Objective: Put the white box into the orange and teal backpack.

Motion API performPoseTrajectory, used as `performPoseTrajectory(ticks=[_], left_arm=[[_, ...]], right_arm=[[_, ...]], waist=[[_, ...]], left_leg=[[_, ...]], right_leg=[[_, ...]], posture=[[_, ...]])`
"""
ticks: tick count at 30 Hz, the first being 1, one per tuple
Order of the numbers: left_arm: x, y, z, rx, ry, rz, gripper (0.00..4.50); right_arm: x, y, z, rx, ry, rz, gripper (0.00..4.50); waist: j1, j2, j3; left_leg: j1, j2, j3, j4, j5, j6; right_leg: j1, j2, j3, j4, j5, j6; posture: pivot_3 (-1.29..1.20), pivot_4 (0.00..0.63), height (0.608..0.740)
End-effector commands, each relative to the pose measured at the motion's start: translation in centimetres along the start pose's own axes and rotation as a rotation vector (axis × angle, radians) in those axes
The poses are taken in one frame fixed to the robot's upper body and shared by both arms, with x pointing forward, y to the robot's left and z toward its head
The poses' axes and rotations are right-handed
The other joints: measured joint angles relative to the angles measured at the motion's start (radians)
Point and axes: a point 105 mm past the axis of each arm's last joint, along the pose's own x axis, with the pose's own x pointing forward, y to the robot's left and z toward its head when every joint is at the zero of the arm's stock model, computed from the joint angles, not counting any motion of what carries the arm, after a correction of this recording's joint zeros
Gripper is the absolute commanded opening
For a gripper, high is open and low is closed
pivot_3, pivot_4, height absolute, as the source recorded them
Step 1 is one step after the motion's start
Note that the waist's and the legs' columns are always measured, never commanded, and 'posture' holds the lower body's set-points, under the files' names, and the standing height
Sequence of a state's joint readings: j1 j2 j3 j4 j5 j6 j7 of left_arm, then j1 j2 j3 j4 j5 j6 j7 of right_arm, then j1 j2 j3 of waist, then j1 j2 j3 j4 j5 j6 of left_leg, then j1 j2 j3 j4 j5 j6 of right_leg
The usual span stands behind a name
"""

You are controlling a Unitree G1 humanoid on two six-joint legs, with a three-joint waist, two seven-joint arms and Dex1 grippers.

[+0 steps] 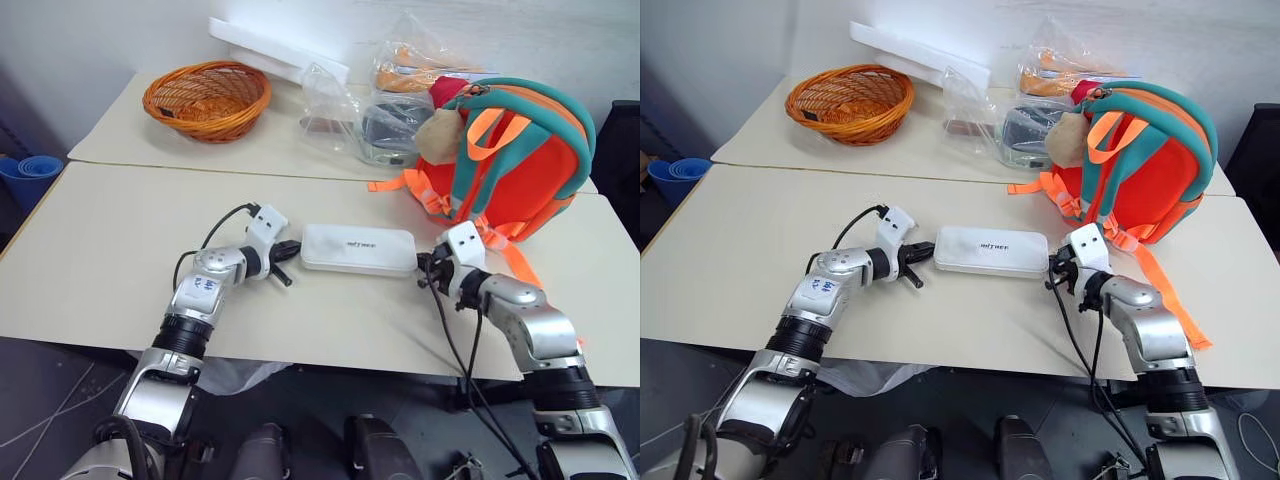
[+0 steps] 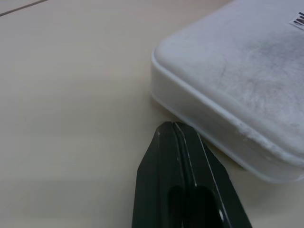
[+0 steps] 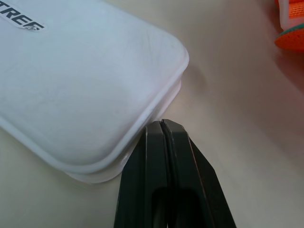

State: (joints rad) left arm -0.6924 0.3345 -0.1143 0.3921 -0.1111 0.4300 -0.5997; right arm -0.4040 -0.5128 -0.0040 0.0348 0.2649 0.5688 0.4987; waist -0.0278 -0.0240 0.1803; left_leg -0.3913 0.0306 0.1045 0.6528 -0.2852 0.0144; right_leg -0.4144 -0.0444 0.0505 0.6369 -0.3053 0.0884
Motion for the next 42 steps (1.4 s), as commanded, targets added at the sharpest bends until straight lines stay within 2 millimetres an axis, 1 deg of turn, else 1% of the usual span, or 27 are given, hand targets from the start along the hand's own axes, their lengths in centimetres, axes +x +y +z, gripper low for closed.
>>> performPoseTrajectory(ticks=[1, 6, 8, 11, 13, 14, 15, 16, 18, 20, 22, 24, 27, 30, 32, 33, 35, 37, 40, 42], left_arm=[[-0.7, -1.7, 1.7, 0.027, -0.058, -0.090, 0.01], [-3.4, -2.7, 1.1, 0.048, -0.030, -0.157, 0.01], [-4.1, -2.7, 0.8, 0.054, -0.013, -0.160, 0.01], [-5.5, -1.7, -0.9, 0.048, 0.062, -0.128, 0.01], [-6.2, -0.7, -2.0, 0.024, 0.107, -0.100, 0.01], [-6.4, -0.1, -2.4, -0.008, 0.125, -0.089, 0.38], [-6.6, 0.5, -2.7, -0.060, 0.136, -0.084, 0.58], [-6.7, 0.7, -2.7, -0.119, 0.138, -0.087, 0.87], [-6.8, 1.1, -2.3, -0.305, 0.125, -0.120, 1.45], [-6.8, 0.7, -1.8, -0.512, 0.112, -0.190, 1.97], [-6.9, 0.2, -1.5, -0.651, 0.136, -0.253, 2.60], [-6.8, -0.5, -1.4, -0.732, 0.181, -0.311, 3.23], [-6.1, -1.6, -1.6, -0.767, 0.240, -0.374, 4.12], [-3.9, -2.9, -0.9, -0.822, 0.239, -0.423, 4.12], [-2.3, -4.5, -0.3, -0.852, 0.246, -0.477, 4.12], [-1.7, -5.4, -0.1, -0.840, 0.248, -0.504, 4.12], [-1.1, -6.8, 0.8, -0.862, 0.239, -0.572, 4.12], [-0.7, -7.6, 1.6, -0.868, 0.220, -0.613, 4.12], [-0.5, -7.3, 2.5, -0.882, 0.184, -0.604, 3.55], [-1.0, -6.8, 2.9, -0.894, 0.158, -0.608, 2.95]], right_arm=[[-0.8, 1.1, 1.4, -0.029, -0.058, 0.034, 0.00], [-3.2, 1.7, 1.3, -0.033, -0.060, 0.033, 0.00], [-3.9, 1.8, 1.1, -0.032, -0.053, 0.026, 0.00], [-5.4, 2.0, 0.2, -0.024, -0.032, 0.012, 0.00], [-6.1, 1.6, -0.4, -0.014, -0.015, -0.016, 0.00], [-6.3, 1.2, -0.8, -0.011, -0.008, -0.033, 0.00], [-6.5, 0.7, -1.0, -0.011, -0.002, -0.053, 0.00], [-6.6, 0.4, -1.1, -0.007, -0.001, -0.066, 0.00], [-6.7, -0.1, -1.1, -0.009, -0.001, -0.086, 0.00], [-6.6, -0.5, -1.0, -0.022, -0.001, -0.093, 0.00], [-6.4, -0.7, -1.0, -0.029, 0.000, -0.094, 0.00], [-5.9, -0.8, -1.1, -0.032, -0.001, -0.089, 0.00], [-4.7, -0.3, -1.1, -0.050, 0.000, -0.060, 0.00], [-3.0, 1.1, -0.6, -0.057, -0.014, -0.018, 0.00], [-2.0, 1.9, -0.2, -0.062, -0.028, 0.002, 0.00], [-1.7, 2.2, -0.1, -0.065, -0.032, 0.006, 0.00], [-1.3, 2.4, 0.2, -0.065, -0.039, 0.007, 0.00], [-1.3, 2.4, 0.3, -0.064, -0.044, 0.004, 0.00], [-2.0, 1.9, 0.2, -0.061, -0.050, -0.017, 0.00], [-3.0, 1.3, 0.2, -0.056, -0.059, -0.035, 0.00]], waist=[[0.000, 0.000, 0.000], [-0.001, 0.000, 0.000], [-0.001, 0.000, 0.000], [-0.001, 0.000, 0.000], [-0.003, 0.000, 0.000], [-0.002, 0.000, 0.000], [-0.003, 0.000, 0.000], [-0.003, 0.000, 0.000], [-0.003, 0.000, 0.000], [-0.003, 0.000, 0.000], [-0.005, 0.000, 0.000], [-0.005, 0.000, 0.000], [-0.004, 0.000, 0.000], [0.000, 0.000, 0.000], [0.006, 0.000, 0.000], [0.007, 0.000, 0.000], [0.009, 0.000, 0.000], [0.008, 0.000, 0.000], [0.003, 0.000, 0.000], [0.001, 0.000, 0.000]], left_leg=[[0.000, 0.000, 0.000, 0.000, 0.000, 0.000], [0.000, 0.001, 0.000, -0.002, 0.000, -0.001], [0.000, 0.000, 0.000, -0.001, 0.000, 0.000], [0.002, 0.000, -0.001, -0.002, -0.001, 0.001], [0.003, 0.000, -0.001, -0.003, -0.001, 0.001], [0.003, 0.000, -0.001, -0.003, -0.001, 0.001], [0.003, 0.000, -0.001, -0.003, -0.001, 0.001], [0.003, 0.000, -0.001, -0.002, -0.001, 0.001], [0.004, 0.000, -0.001, -0.002, 0.000, 0.002], [0.004, 0.000, -0.001, -0.001, 0.000, 0.002], [0.003, 0.000, -0.001, -0.001, 0.000, 0.002], [0.003, 0.000, -0.001, -0.002, 0.000, 0.002], [0.003, 0.000, -0.001, -0.001, 0.000, 0.001], [0.004, 0.000, -0.001, -0.001, 0.000, 0.001], [0.003, -0.001, -0.002, 0.000, 0.000, 0.001], [0.002, -0.002, -0.003, 0.001, 0.000, 0.001], [0.001, -0.002, -0.003, 0.002, 0.000, 0.000], [0.000, -0.002, -0.003, 0.002, 0.000, -0.001], [0.000, -0.002, -0.003, 0.002, 0.000, -0.001], [0.000, -0.001, -0.003, 0.002, 0.000, -0.001]], right_leg=[[0.000, 0.000, 0.000, 0.000, 0.000, 0.000], [0.000, 0.000, 0.000, 0.002, 0.000, 0.000], [0.000, 0.000, 0.000, 0.001, 0.000, 0.000], [0.001, 0.000, 0.000, 0.000, 0.000, 0.000], [0.001, 0.000, 0.000, 0.001, -0.001, -0.001], [0.001, 0.000, 0.000, 0.001, -0.001, -0.001], [0.001, 0.000, 0.000, 0.001, -0.001, -0.001], [0.001, 0.000, 0.000, 0.001, -0.001, -0.001], [0.002, 0.000, 0.000, 0.002, -0.001, -0.001], [0.002, 0.000, 0.000, 0.002, -0.001, -0.001], [0.001, 0.001, 0.000, 0.002, -0.001, -0.001], [0.001, 0.001, 0.000, 0.002, -0.001, -0.001], [0.001, 0.001, 0.000, 0.002, -0.001, -0.001], [0.002, 0.001, 0.000, 0.002, -0.001, -0.001], [0.002, 0.000, -0.001, 0.002, -0.001, -0.001], [0.002, 0.000, -0.002, 0.002, -0.001, -0.001], [0.002, -0.001, -0.002, 0.001, -0.001, -0.001], [0.002, -0.001, -0.002, 0.001, -0.001, -0.001], [0.002, -0.001, -0.002, 0.003, -0.001, -0.001], [0.001, -0.001, -0.002, 0.001, -0.001, 0.000]], posture=[[0.00, 0.150, 0.740], [0.00, 0.150, 0.740], [0.00, 0.150, 0.740], [0.00, 0.150, 0.740], [0.00, 0.150, 0.740], [0.00, 0.150, 0.740], [0.00, 0.150, 0.740], [0.00, 0.150, 0.740], [0.00, 0.150, 0.740], [0.00, 0.150, 0.740], [0.00, 0.150, 0.740], [0.00, 0.150, 0.740], [0.00, 0.150, 0.740], [0.00, 0.150, 0.740], [0.00, 0.150, 0.740], [0.00, 0.150, 0.740], [0.00, 0.150, 0.740], [0.00, 0.150, 0.740], [0.00, 0.150, 0.740], [0.00, 0.150, 0.740]])
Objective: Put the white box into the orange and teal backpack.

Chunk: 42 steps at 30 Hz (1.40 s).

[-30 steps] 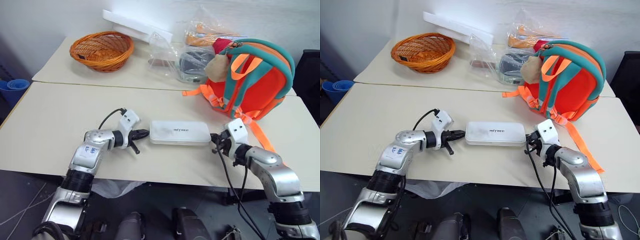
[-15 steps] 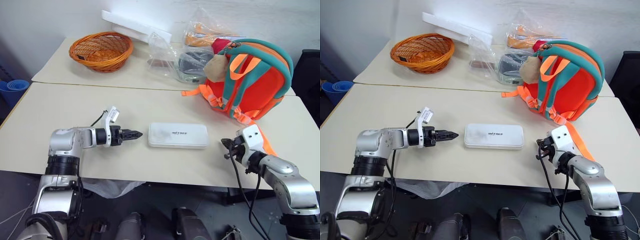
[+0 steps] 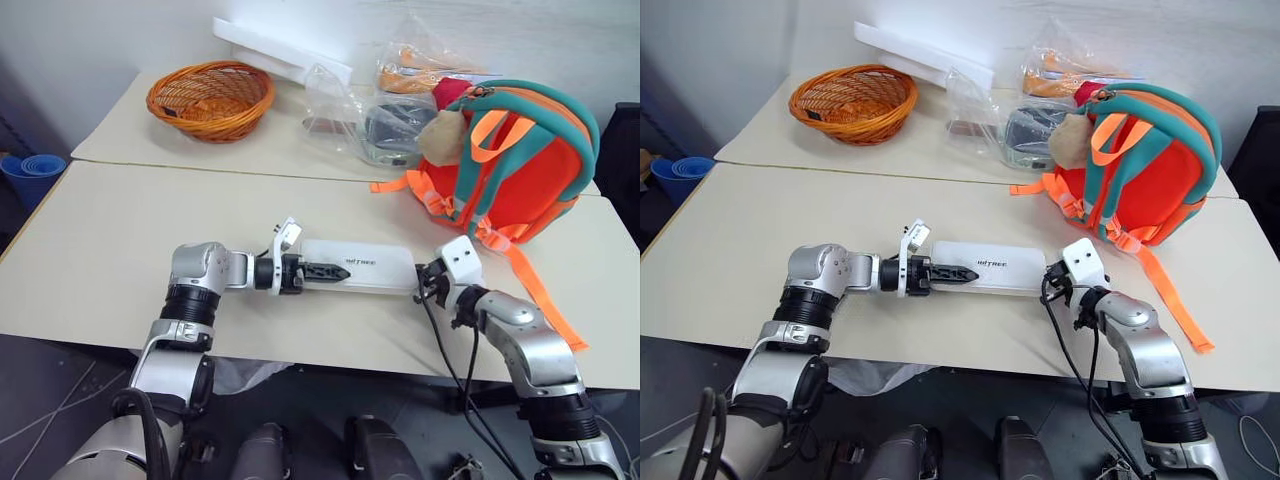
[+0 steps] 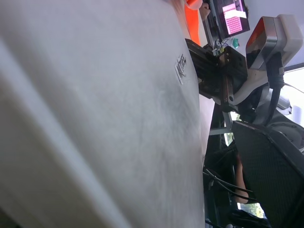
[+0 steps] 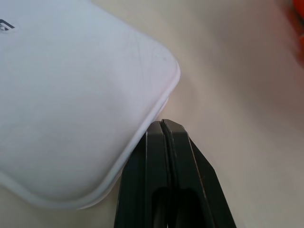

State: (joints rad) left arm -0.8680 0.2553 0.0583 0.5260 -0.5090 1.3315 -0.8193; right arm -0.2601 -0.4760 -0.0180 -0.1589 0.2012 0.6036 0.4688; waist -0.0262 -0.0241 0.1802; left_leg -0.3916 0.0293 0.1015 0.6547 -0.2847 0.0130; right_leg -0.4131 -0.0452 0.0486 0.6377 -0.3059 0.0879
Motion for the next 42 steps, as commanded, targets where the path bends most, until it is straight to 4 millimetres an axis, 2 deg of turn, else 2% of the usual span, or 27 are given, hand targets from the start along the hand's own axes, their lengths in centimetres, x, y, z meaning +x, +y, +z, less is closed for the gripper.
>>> performPoseTrajectory(ticks=[1, 4, 6, 8, 10, 13, 16, 21, 24, 27, 28, 31, 34, 36, 38, 40, 42], left_arm=[[-0.8, -1.5, 1.1, 0.012, -0.039, -0.065, 2.53], [-2.2, -1.5, 1.3, 0.010, -0.061, -0.062, 1.86], [-3.0, -1.8, 1.3, 0.016, -0.065, -0.072, 1.42], [-3.7, -2.1, 1.1, 0.026, -0.068, -0.079, 1.42], [-5.0, -2.8, 1.4, 0.059, -0.109, -0.092, 1.42], [-6.2, -3.4, 2.2, 0.085, -0.169, -0.101, 1.42], [-7.9, -4.0, 3.8, 0.118, -0.255, -0.102, 1.42], [-9.5, -4.1, 5.9, 0.174, -0.346, -0.049, 1.41], [-10.7, -5.0, 6.9, 0.196, -0.404, -0.083, 1.41], [-12.1, -6.2, 7.4, 0.230, -0.441, -0.111, 1.41], [-12.4, -6.5, 7.5, 0.242, -0.450, -0.112, 1.41], [-13.4, -7.1, 7.9, 0.282, -0.487, -0.105, 1.41], [-14.4, -8.0, 8.5, 0.351, -0.524, -0.103, 1.41], [-15.6, -9.4, 10.7, 0.563, -0.672, -0.054, 1.41], [-15.9, -10.9, 11.8, 0.643, -0.728, -0.086, 1.41], [-15.4, -12.7, 11.6, 0.699, -0.709, -0.181, 1.41], [-14.9, -14.1, 11.3, 0.742, -0.679, -0.262, 1.41]], right_arm=[[-1.9, -1.0, 1.3, -0.013, -0.069, -0.022, 0.00], [-4.1, -2.8, 1.5, 0.024, -0.090, -0.059, 0.47], [-5.4, -3.9, 2.3, 0.068, -0.128, -0.071, 1.17], [-6.5, -5.3, 3.6, 0.128, -0.188, -0.096, 1.80], [-7.0, -7.4, 6.8, 0.180, -0.290, -0.126, 2.50], [-6.3, -7.7, 9.1, 0.221, -0.347, -0.084, 3.56], [-3.5, -6.9, 10.9, 0.261, -0.368, -0.016, 4.50], [1.4, -6.9, 11.7, 0.315, -0.345, 0.009, 4.50], [3.0, -7.1, 12.3, 0.303, -0.365, 0.013, 4.50], [2.7, -6.8, 13.6, 0.259, -0.426, 0.060, 3.92], [2.4, -6.7, 13.9, 0.251, -0.443, 0.077, 3.56], [0.4, -6.0, 15.1, 0.267, -0.511, 0.173, 2.51], [-3.1, -3.3, 16.1, 0.254, -0.554, 0.370, 1.47], [-7.4, -0.1, 16.8, 0.237, -0.558, 0.583, 0.75], [-11.4, 2.6, 16.9, 0.199, -0.524, 0.754, 0.11], [-14.5, 4.3, 16.7, 0.161, -0.474, 0.855, 0.04], [-16.7, 5.3, 16.7, 0.140, -0.439, 0.910, 0.04]], waist=[[-0.001, 0.000, 0.000], [-0.002, 0.000, 0.000], [-0.009, 0.000, 0.000], [-0.013, 0.000, 0.000], [-0.018, 0.001, 0.001], [-0.020, 0.001, 0.001], [-0.025, 0.000, 0.002], [-0.028, -0.001, 0.002], [-0.027, 0.000, 0.002], [-0.028, 0.000, 0.002], [-0.028, 0.000, 0.002], [-0.028, 0.000, 0.002], [-0.026, 0.000, 0.002], [-0.021, 0.000, 0.003], [-0.003, 0.000, 0.003], [0.000, 0.000, 0.003], [-0.001, 0.000, 0.003]], left_leg=[[0.000, 0.000, 0.000, -0.001, 0.000, 0.000], [0.001, 0.000, 0.000, -0.001, 0.000, 0.000], [0.001, 0.000, 0.000, -0.002, 0.000, 0.000], [0.003, 0.001, 0.001, -0.003, 0.000, 0.000], [0.004, 0.001, 0.001, -0.004, 0.000, 0.000], [0.004, 0.001, 0.001, -0.004, 0.002, -0.002], [0.004, 0.002, 0.000, -0.004, 0.002, -0.002], [0.002, 0.001, 0.000, -0.004, 0.004, -0.006], [0.000, 0.001, 0.001, -0.004, 0.005, -0.006], [-0.002, 0.001, 0.000, -0.004, 0.005, -0.007], [-0.004, 0.001, 0.000, -0.004, 0.005, -0.007], [-0.014, 0.001, 0.001, -0.001, 0.005, -0.007], [-0.014, 0.002, 0.000, -0.002, 0.006, -0.008], [-0.015, 0.002, 0.000, -0.003, 0.006, -0.009], [-0.015, 0.003, -0.001, -0.003, 0.007, -0.009], [-0.015, 0.003, -0.002, -0.004, 0.007, -0.009], [-0.015, 0.002, -0.003, -0.004, 0.007, -0.008]], right_leg=[[-0.001, 0.000, 0.000, 0.000, 0.000, 0.000], [-0.001, 0.001, 0.000, 0.000, 0.000, 0.000], [-0.001, 0.001, 0.000, 0.000, 0.000, 0.000], [0.000, 0.001, 0.002, 0.001, 0.000, 0.000], [0.000, 0.001, 0.002, 0.002, 0.000, 0.000], [-0.002, 0.001, 0.002, 0.005, 0.000, 0.000], [-0.002, 0.002, 0.001, 0.005, -0.001, -0.002], [-0.003, 0.001, 0.001, 0.005, -0.001, -0.002], [-0.005, 0.001, 0.001, 0.006, -0.001, -0.002], [-0.005, 0.001, 0.000, 0.006, -0.001, -0.002], [-0.007, 0.001, 0.000, 0.006, -0.001, -0.002], [-0.017, 0.000, 0.000, 0.009, -0.001, -0.001], [-0.017, 0.001, -0.001, 0.009, -0.001, -0.001], [-0.017, 0.001, -0.002, 0.009, -0.001, -0.001], [-0.017, 0.001, -0.003, 0.008, -0.001, -0.001], [-0.017, 0.001, -0.004, 0.007, -0.001, -0.001], [-0.016, 0.001, -0.004, 0.006, -0.001, -0.001]], posture=[[0.00, 0.150, 0.740], [0.00, 0.150, 0.740], [0.00, 0.150, 0.740], [0.00, 0.150, 0.740], [0.00, 0.150, 0.740], [0.00, 0.150, 0.740], [0.00, 0.150, 0.740], [0.00, 0.150, 0.740], [0.00, 0.150, 0.740], [0.00, 0.150, 0.740], [0.00, 0.150, 0.740], [0.00, 0.150, 0.740], [0.00, 0.150, 0.740], [0.00, 0.150, 0.740], [0.00, 0.150, 0.740], [0.00, 0.150, 0.740], [0.00, 0.150, 0.740]])
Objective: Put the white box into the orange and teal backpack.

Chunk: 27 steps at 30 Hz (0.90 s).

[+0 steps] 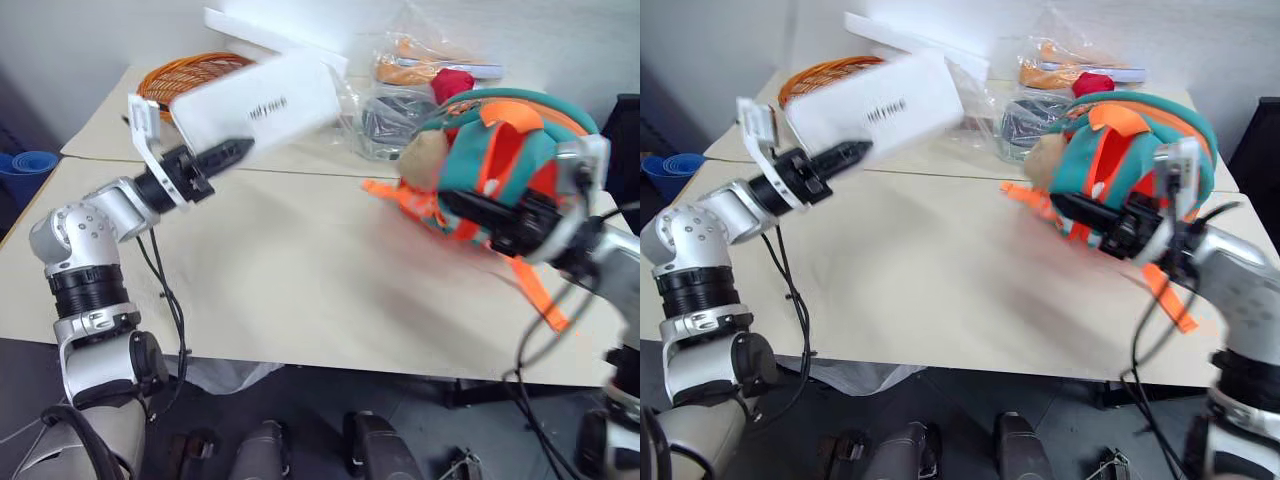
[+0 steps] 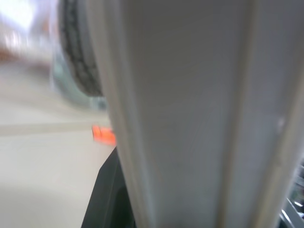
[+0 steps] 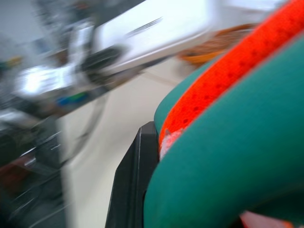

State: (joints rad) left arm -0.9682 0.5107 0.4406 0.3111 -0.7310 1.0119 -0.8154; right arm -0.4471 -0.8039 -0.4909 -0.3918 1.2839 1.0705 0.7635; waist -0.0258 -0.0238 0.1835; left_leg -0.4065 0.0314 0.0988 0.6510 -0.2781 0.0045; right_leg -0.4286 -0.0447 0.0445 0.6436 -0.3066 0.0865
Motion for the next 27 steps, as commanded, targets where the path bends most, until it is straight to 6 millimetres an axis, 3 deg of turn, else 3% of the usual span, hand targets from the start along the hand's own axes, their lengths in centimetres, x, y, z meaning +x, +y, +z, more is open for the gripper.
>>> performPoseTrajectory(ticks=[1, 3, 8, 15, 20, 24, 27], left_arm=[[1.4, -4.3, 1.8, 0.083, -0.032, -0.246, 1.41], [1.7, -5.8, 1.3, 0.075, 0.004, -0.351, 1.41], [0.9, -7.7, -1.4, 0.089, 0.178, -0.530, 1.41], [-2.6, -6.8, 0.2, 0.190, 0.247, -0.461, 1.41], [-3.6, -6.7, -0.8, 0.237, 0.308, -0.420, 1.41], [-3.3, -6.6, -3.3, 0.282, 0.399, -0.441, 1.41], [-2.1, -5.8, -7.1, 0.426, 0.552, -0.455, 1.41]], right_arm=[[-0.8, 5.6, 1.6, -0.035, 0.032, 0.178, 0.04], [-1.2, 6.5, 1.4, -0.045, 0.072, 0.151, 0.04], [-1.6, 5.9, -0.7, -0.053, 0.156, 0.012, 0.04], [-2.0, 6.4, -2.9, -0.024, 0.174, -0.044, 0.04], [-2.1, 6.4, -3.4, -0.009, 0.160, -0.062, 0.04], [-2.2, 6.1, -3.6, 0.000, 0.157, -0.072, 0.04], [-1.9, 5.8, -3.2, 0.003, 0.150, -0.060, 0.04]], waist=[[-0.001, 0.000, 0.000], [-0.003, -0.002, 0.000], [-0.005, -0.003, 0.000], [-0.004, -0.003, 0.001], [-0.002, -0.004, 0.001], [0.001, -0.006, 0.001], [0.002, -0.006, 0.001]], left_leg=[[0.000, 0.000, 0.000, 0.000, 0.000, 0.001], [0.001, 0.000, 0.000, 0.001, -0.001, 0.003], [0.002, -0.001, 0.000, 0.004, -0.001, 0.004], [0.001, 0.000, 0.000, 0.004, 0.000, 0.003], [0.001, -0.001, -0.001, 0.006, -0.001, 0.005], [0.000, -0.001, -0.003, 0.008, -0.004, 0.010], [0.001, -0.001, -0.003, 0.008, -0.005, 0.011]], right_leg=[[0.001, 0.000, 0.000, 0.000, 0.000, 0.000], [0.002, -0.001, 0.001, -0.001, 0.000, 0.000], [0.002, 0.000, 0.001, -0.002, 0.000, 0.001], [0.001, 0.001, 0.003, 0.000, 0.000, 0.000], [0.002, 0.000, 0.002, 0.000, 0.000, 0.001], [0.003, -0.001, 0.000, 0.000, 0.000, 0.001], [0.004, -0.001, 0.000, -0.001, 0.000, 0.001]], posture=[[0.00, 0.150, 0.740], [0.00, 0.150, 0.740], [0.00, 0.150, 0.740], [0.00, 0.150, 0.740], [0.00, 0.150, 0.740], [0.00, 0.150, 0.740], [0.00, 0.150, 0.740]])
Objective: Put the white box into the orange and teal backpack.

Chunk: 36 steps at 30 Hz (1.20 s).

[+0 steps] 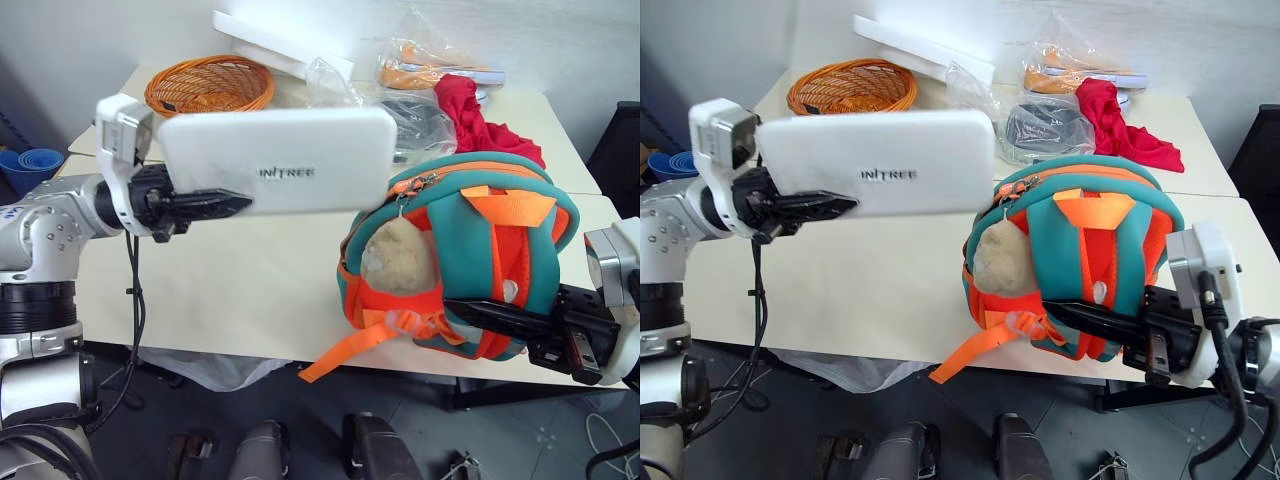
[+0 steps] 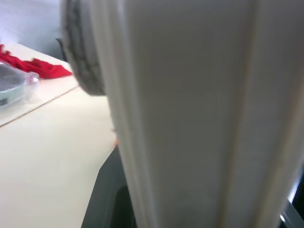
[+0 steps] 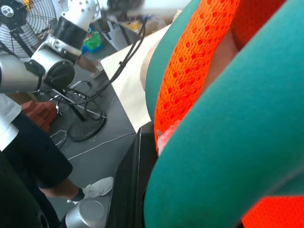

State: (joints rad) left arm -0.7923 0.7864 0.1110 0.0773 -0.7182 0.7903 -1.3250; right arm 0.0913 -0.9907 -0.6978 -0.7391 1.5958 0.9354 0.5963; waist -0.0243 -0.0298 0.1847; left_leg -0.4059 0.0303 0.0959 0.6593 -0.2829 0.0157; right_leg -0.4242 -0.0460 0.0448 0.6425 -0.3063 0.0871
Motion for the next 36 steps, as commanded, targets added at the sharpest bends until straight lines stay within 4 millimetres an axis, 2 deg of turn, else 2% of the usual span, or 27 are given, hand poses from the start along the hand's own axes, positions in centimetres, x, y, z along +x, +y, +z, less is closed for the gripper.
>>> performPoseTrajectory(ticks=[1, 2, 6, 8, 10, 12, 13, 15, 17, 21, 22, 25, 27, 29, 31, 33, 36], left_arm=[[2.6, -0.5, -2.2, 0.136, 0.154, -0.071, 1.41], [2.8, -0.6, -2.4, 0.145, 0.160, -0.085, 1.41], [4.6, 1.4, -4.1, 0.298, 0.282, -0.046, 1.41], [5.4, 1.5, -4.3, 0.338, 0.294, -0.072, 1.41], [7.6, 0.9, -4.0, 0.375, 0.255, -0.149, 1.41], [11.0, 0.6, -3.7, 0.379, 0.201, -0.183, 1.41], [11.9, 0.6, -3.7, 0.380, 0.191, -0.186, 1.41], [15.1, 0.6, -3.8, 0.368, 0.163, -0.186, 1.41], [17.7, 1.4, -4.0, 0.357, 0.156, -0.123, 1.41], [19.3, 2.5, -4.3, 0.342, 0.158, -0.048, 1.41], [18.9, 2.5, -3.9, 0.330, 0.140, -0.040, 1.75], [15.8, 2.4, -3.1, 0.323, 0.139, -0.034, 2.69], [12.9, 1.9, -2.8, 0.315, 0.157, -0.049, 3.25], [9.7, 0.5, -2.0, 0.305, 0.148, -0.118, 3.79], [7.3, -0.8, -0.6, 0.269, 0.129, -0.163, 3.79], [6.1, -1.9, 1.2, 0.255, 0.100, -0.202, 3.79], [7.2, -3.1, 2.8, 0.258, 0.057, -0.237, 3.79]], right_arm=[[0.2, -0.1, 0.8, -0.033, -0.017, 0.011, 0.04], [0.2, -0.1, 0.8, -0.035, -0.012, 0.009, 0.04], [0.4, -0.3, 0.8, -0.035, -0.007, 0.014, 0.04], [0.4, -0.3, 0.7, -0.035, -0.005, 0.015, 0.04], [0.5, -0.4, 0.6, -0.035, 0.001, 0.013, 0.04], [0.7, -0.6, 0.4, -0.034, 0.002, 0.010, 0.04], [0.8, -0.6, 0.3, -0.033, 0.001, 0.010, 0.04], [1.0, -0.9, 0.1, -0.028, -0.003, -0.003, 0.04], [1.2, -1.1, -0.2, -0.020, -0.006, -0.011, 0.04], [1.5, -1.3, -0.6, -0.009, -0.007, -0.018, 0.04], [1.5, -1.4, -0.8, -0.004, -0.008, -0.028, 0.01], [1.5, -1.7, -0.9, 0.003, -0.013, -0.049, 0.00], [1.4, -1.7, -1.0, 0.008, -0.017, -0.059, 0.00], [1.4, -1.7, -1.1, 0.012, -0.018, -0.065, 0.00], [1.4, -1.6, -1.1, 0.016, -0.020, -0.066, 0.00], [1.5, -1.6, -1.1, 0.017, -0.024, -0.066, 0.00], [1.6, -1.6, -0.9, 0.021, -0.033, -0.068, 0.00]], waist=[[0.000, 0.000, 0.000], [0.000, 0.000, 0.000], [0.000, 0.000, 0.000], [0.000, 0.000, 0.000], [0.000, 0.000, 0.000], [0.004, 0.000, 0.000], [0.009, 0.000, 0.000], [0.016, 0.000, 0.000], [0.023, 0.000, 0.000], [0.019, 0.000, 0.000], [0.018, 0.000, 0.000], [0.005, 0.000, 0.000], [-0.008, 0.000, 0.000], [-0.015, 0.000, 0.000], [-0.015, 0.000, 0.000], [-0.007, 0.000, 0.000], [0.017, 0.000, 0.000]], left_leg=[[0.000, 0.000, 0.000, 0.000, 0.000, 0.000], [0.001, 0.000, 0.000, 0.000, 0.000, 0.000], [0.000, 0.000, 0.000, 0.000, 0.000, 0.001], [0.000, 0.000, 0.000, 0.001, -0.001, 0.001], [0.000, 0.000, 0.000, 0.001, -0.001, 0.002], [0.000, 0.000, 0.000, 0.003, -0.001, 0.002], [-0.001, 0.000, 0.000, 0.004, -0.001, 0.002], [-0.001, 0.000, 0.000, 0.005, -0.002, 0.003], [-0.002, -0.001, 0.000, 0.006, -0.002, 0.004], [-0.002, -0.001, 0.000, 0.006, -0.003, 0.004], [-0.002, 0.000, 0.000, 0.006, -0.003, 0.004], [0.000, 0.001, 0.000, 0.005, -0.002, 0.004], [0.000, 0.001, 0.000, 0.004, -0.001, 0.002], [0.000, 0.002, 0.000, 0.004, -0.001, 0.001], [0.001, 0.002, 0.000, 0.003, 0.000, 0.000], [0.000, 0.002, -0.001, 0.004, 0.000, -0.001], [0.000, 0.000, -0.004, 0.006, 0.000, 0.000]], right_leg=[[0.000, 0.000, 0.000, 0.000, 0.000, 0.000], [0.001, 0.000, 0.000, 0.000, 0.000, 0.000], [0.000, 0.000, 0.000, 0.000, 0.000, 0.000], [0.000, 0.001, 0.000, 0.000, 0.000, 0.000], [0.001, 0.001, 0.000, 0.000, 0.000, 0.000], [0.001, 0.001, 0.000, 0.000, 0.000, 0.000], [0.001, 0.001, 0.000, 0.000, 0.000, 0.000], [0.001, 0.001, 0.000, 0.000, 0.001, 0.001], [0.001, 0.001, 0.001, -0.001, 0.001, 0.002], [0.001, 0.002, 0.001, -0.001, 0.001, 0.003], [0.001, 0.003, 0.003, -0.001, 0.001, 0.003], [0.000, 0.004, 0.004, 0.001, 0.001, 0.003], [-0.001, 0.004, 0.004, 0.003, 0.000, 0.002], [-0.002, 0.004, 0.005, 0.004, 0.000, 0.001], [-0.002, 0.004, 0.004, 0.006, -0.001, 0.000], [-0.002, 0.004, 0.003, 0.006, -0.001, -0.001], [0.001, 0.001, 0.000, 0.004, -0.001, 0.000]], posture=[[0.00, 0.150, 0.740], [0.00, 0.150, 0.740], [0.00, 0.150, 0.740], [0.00, 0.150, 0.740], [0.00, 0.150, 0.740], [0.00, 0.150, 0.740], [0.00, 0.150, 0.740], [0.00, 0.150, 0.740], [0.00, 0.150, 0.740], [0.00, 0.150, 0.740], [0.00, 0.150, 0.740], [0.00, 0.150, 0.740], [0.00, 0.150, 0.740], [0.00, 0.150, 0.740], [0.00, 0.150, 0.740], [0.00, 0.150, 0.740], [0.00, 0.150, 0.740]])
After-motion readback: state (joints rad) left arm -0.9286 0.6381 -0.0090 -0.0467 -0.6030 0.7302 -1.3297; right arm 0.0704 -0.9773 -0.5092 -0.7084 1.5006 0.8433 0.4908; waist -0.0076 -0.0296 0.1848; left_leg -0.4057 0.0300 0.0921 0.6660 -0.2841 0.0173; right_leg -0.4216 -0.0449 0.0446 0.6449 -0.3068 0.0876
